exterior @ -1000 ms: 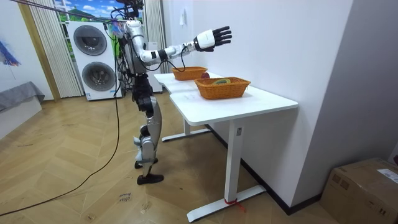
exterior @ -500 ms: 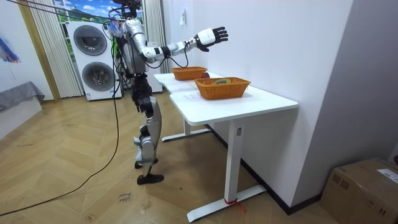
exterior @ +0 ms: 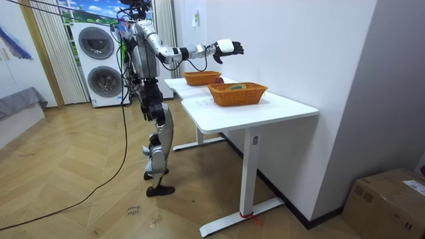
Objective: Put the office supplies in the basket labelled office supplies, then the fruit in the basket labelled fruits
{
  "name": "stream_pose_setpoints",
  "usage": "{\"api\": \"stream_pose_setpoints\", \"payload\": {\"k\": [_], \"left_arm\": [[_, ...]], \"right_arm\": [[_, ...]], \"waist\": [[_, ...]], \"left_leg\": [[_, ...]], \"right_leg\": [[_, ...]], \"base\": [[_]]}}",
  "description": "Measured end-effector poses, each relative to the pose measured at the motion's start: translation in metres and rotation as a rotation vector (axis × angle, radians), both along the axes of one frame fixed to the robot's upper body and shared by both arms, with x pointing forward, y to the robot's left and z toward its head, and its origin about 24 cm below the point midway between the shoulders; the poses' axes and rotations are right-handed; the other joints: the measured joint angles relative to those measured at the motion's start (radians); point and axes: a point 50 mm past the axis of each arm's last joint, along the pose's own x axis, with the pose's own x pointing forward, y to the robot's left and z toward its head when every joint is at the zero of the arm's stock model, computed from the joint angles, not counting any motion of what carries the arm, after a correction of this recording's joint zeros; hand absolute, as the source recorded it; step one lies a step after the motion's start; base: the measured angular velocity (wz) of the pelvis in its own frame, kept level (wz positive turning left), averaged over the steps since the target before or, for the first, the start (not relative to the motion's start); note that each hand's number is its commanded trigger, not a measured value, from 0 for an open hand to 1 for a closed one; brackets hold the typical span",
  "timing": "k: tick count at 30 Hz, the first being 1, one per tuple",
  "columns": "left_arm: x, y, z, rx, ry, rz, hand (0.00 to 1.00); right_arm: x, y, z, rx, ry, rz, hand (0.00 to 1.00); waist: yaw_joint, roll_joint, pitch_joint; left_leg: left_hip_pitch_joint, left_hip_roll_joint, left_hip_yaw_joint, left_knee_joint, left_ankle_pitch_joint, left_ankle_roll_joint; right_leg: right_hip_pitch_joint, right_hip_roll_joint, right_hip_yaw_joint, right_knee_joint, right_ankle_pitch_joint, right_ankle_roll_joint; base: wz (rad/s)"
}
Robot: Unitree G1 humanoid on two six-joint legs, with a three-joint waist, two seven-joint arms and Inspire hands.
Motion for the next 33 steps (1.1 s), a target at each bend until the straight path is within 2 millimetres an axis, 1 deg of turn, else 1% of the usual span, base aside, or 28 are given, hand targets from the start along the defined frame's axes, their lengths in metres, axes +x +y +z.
{"api": "stream_pose_setpoints", "payload": {"k": [2,4,7,11,14,18,28,30,33], "left_arm": [[-0.001,0.000,0.000,-0.001,0.004,0.000,0.00],[-0.001,0.000,0.000,-0.010,0.006,0.000,0.00],[0.001,0.000,0.000,-0.017,0.002,-0.004,0.00],[0.000,0.001,0.000,-0.017,0.004,-0.005,0.00],[0.000,0.001,0.000,-0.018,0.004,-0.006,0.00],[0.001,0.002,0.001,-0.015,0.005,-0.015,0.00],[0.001,0.002,0.001,-0.009,0.012,-0.032,0.00],[0.003,0.003,0.001,-0.006,0.010,-0.033,0.00],[0.006,0.005,0.002,-0.002,0.002,-0.036,0.00]], "right_arm": [[0.002,0.000,-0.001,-0.040,0.021,0.007,0.00],[0.005,0.001,-0.001,-0.078,0.038,0.019,0.00],[0.006,0.000,-0.002,-0.148,0.062,0.026,0.00],[0.006,-0.005,-0.011,-0.236,0.130,0.018,0.00],[0.006,-0.007,-0.016,-0.266,0.167,0.020,0.00],[0.006,-0.007,-0.017,-0.304,0.183,0.028,0.00],[0.006,-0.007,-0.018,-0.351,0.208,0.039,0.00],[0.006,-0.004,-0.021,-0.389,0.224,0.051,0.00],[0.005,-0.003,-0.029,-0.396,0.254,0.058,0.00]], "waist": [[0.000,-0.007,0.0049],[-0.001,-0.009,0.0052],[-0.002,-0.008,0.0051],[0.000,-0.007,0.0038],[0.001,-0.006,0.0013],[0.001,-0.006,-0.0003],[0.003,-0.005,0.0001],[0.002,-0.005,0.0002],[0.015,-0.004,0.0005]], "left_leg": [[-0.001,-0.001,-0.003,0.004,0.000,0.000],[-0.003,-0.001,-0.004,0.006,-0.001,0.000],[-0.008,-0.003,-0.015,0.006,-0.001,0.001],[-0.010,-0.005,-0.014,0.008,0.000,0.001],[-0.009,-0.005,-0.012,0.008,0.000,0.001],[-0.009,-0.005,-0.012,0.007,0.000,0.001],[-0.007,-0.005,-0.016,0.008,0.001,0.001],[-0.007,-0.005,-0.020,0.009,0.001,0.001],[-0.006,-0.005,-0.019,0.008,0.001,0.000]], "right_leg": [[0.003,0.000,0.000,0.000,0.000,0.000],[0.003,-0.001,-0.001,0.000,0.000,0.000],[0.003,-0.001,-0.005,0.000,0.000,0.000],[0.003,-0.001,-0.001,0.000,0.000,0.000],[0.003,-0.001,0.000,0.000,0.000,0.000],[0.002,-0.001,0.000,0.000,0.000,0.000],[0.005,-0.001,-0.003,0.000,0.000,0.000],[0.009,-0.001,-0.010,0.000,0.000,0.000],[0.010,-0.001,-0.011,0.000,0.000,0.000]], "base": [[0.05],[0.00],[0.05],[0.00],[0.00],[0.00],[0.00],[0.07],[0.00]]}}
